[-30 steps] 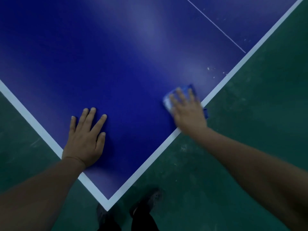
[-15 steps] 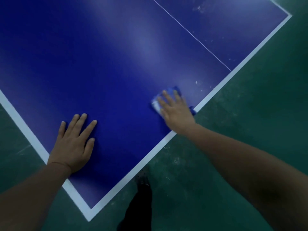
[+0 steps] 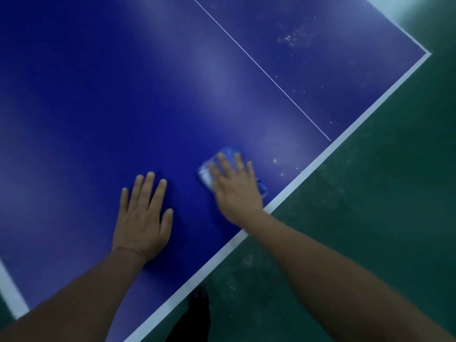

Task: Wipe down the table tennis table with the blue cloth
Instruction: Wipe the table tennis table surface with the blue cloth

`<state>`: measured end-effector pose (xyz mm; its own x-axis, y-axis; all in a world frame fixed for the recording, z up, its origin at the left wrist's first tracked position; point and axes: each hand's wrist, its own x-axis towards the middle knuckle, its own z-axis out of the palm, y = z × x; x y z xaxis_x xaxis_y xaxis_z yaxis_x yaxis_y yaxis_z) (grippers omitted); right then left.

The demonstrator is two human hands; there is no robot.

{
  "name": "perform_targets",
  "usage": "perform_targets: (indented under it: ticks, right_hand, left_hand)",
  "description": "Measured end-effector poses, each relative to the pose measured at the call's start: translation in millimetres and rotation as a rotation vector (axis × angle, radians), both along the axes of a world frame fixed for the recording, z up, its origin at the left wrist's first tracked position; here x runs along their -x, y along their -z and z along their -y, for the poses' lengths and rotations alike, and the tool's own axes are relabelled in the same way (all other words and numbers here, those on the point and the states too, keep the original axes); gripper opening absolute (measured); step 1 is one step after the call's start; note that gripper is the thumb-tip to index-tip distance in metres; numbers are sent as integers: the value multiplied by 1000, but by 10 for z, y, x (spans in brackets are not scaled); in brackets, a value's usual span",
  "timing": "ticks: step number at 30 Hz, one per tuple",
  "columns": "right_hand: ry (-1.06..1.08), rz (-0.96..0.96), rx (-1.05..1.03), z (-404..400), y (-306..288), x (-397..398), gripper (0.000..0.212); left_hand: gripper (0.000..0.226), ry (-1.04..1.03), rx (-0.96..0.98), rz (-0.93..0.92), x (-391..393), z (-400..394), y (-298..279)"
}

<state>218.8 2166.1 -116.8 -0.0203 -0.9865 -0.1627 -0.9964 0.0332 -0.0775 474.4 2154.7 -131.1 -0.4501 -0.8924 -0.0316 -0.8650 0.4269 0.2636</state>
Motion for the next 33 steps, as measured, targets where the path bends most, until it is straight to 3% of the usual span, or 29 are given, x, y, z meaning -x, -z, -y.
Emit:
perform_targets:
  ticks: [2, 4, 8, 10, 13, 15, 16, 19, 21, 25, 28, 30, 32, 33]
  right_hand:
    - [252, -115, -24, 146, 35, 779, 60]
    - [513, -102, -39, 167, 21, 1455, 60]
    - [767, 31, 30, 192, -34, 1353, 54]
    - [642, -4, 63, 185, -9, 815, 56]
    - [92, 39, 4, -104, 9, -17, 55]
    - [-119, 89, -18, -165, 0, 90, 52]
    - [-90, 73, 7, -95, 33, 339, 52]
    - [302, -71, 6, 213, 74, 1316, 54]
    - [570, -40, -73, 352, -17, 1812, 57]
    - [807, 47, -8, 430, -82, 1535, 55]
    - [562, 37, 13, 285, -35, 813, 55]
    - [118, 46, -54, 57, -43, 574, 54]
    - [-221, 49, -78, -53, -37, 806, 52]
    - [-217, 25, -72, -27, -37, 1018, 52]
  left_hand:
    - [67, -5, -11, 33, 35, 37, 69]
    - [65, 10, -18, 45, 43, 30, 96]
    - [62, 14, -20, 86, 56, 31, 97]
    - [62, 11, -24, 106, 62, 45, 86]
    - [62, 13, -25, 109, 73, 28, 78]
    - [62, 20, -22, 101, 75, 34, 85]
    - [62, 19, -23, 99, 70, 37, 84]
    - [62, 19, -28, 105, 76, 38, 76]
    - [62, 24, -31, 107, 84, 43, 71]
    - [62, 19, -36, 104, 76, 46, 72]
    - [61, 5, -45, 122, 74, 36, 61]
    - [61, 0, -41, 124, 87, 46, 44]
    - [62, 0, -34, 117, 93, 47, 37]
    - [62, -6, -31, 113, 96, 47, 34]
